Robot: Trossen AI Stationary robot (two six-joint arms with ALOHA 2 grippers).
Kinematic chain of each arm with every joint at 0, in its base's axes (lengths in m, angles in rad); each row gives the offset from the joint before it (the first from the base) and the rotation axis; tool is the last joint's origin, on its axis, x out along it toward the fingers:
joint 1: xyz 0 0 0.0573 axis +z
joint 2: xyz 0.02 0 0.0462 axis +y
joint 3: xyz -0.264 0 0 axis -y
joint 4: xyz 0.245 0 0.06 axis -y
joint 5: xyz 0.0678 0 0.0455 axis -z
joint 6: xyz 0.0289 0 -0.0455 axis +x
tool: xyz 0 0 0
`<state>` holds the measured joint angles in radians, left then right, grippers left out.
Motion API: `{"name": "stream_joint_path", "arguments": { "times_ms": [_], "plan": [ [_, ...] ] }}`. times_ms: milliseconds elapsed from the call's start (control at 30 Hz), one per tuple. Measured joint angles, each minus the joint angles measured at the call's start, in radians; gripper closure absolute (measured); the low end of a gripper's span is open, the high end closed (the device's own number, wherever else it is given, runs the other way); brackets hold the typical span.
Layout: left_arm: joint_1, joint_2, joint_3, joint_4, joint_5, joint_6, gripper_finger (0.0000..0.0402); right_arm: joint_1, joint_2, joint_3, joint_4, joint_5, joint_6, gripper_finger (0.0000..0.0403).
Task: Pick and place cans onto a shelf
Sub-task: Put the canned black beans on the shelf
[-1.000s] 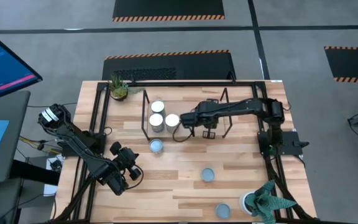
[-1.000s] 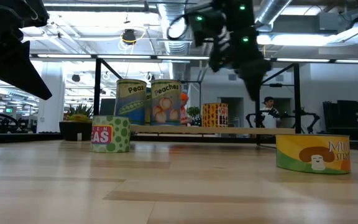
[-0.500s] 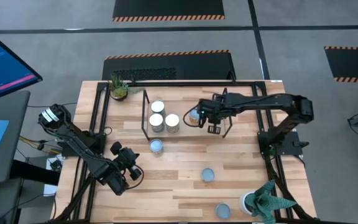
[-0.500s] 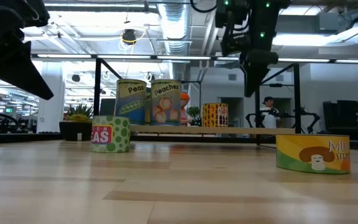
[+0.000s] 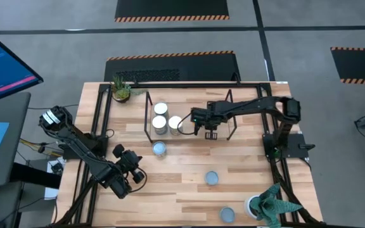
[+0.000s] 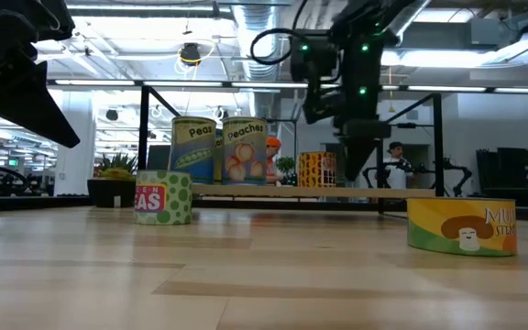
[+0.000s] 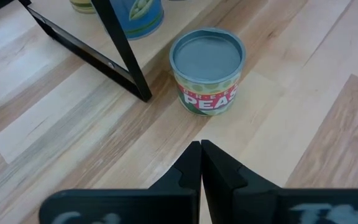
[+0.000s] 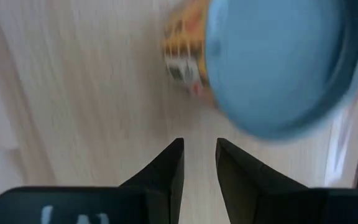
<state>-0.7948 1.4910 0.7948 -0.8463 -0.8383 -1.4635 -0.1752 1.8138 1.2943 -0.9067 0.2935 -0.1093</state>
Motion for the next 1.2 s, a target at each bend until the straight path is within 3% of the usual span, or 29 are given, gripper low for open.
{"name": "stream_joint_path", "arguments": {
  "times_ms": [500, 800, 1033, 1200],
  "plan": [
    [0.0, 0.0, 0.0, 0.0, 0.002, 0.001, 0.0402, -0.051, 0.053, 0.121, 0.112, 0.026, -0.023, 0.0287],
    [0.0, 0.0, 0.0, 0.0, 0.004, 0.001, 0.0401, -0.054, 0.042, 0.124, 0.012, 0.017, 0.038, 0.0287],
    [0.0, 0.0, 0.0, 0.0, 0.004, 0.001, 0.0401, 0.011, 0.042, 0.123, -0.048, -0.205, 0.041, 0.0287],
    [0.0, 0.0, 0.0, 0.0, 0.004, 0.001, 0.0401, 0.069, 0.042, 0.123, 0.022, -0.239, -0.002, 0.0287]
  ]
}}
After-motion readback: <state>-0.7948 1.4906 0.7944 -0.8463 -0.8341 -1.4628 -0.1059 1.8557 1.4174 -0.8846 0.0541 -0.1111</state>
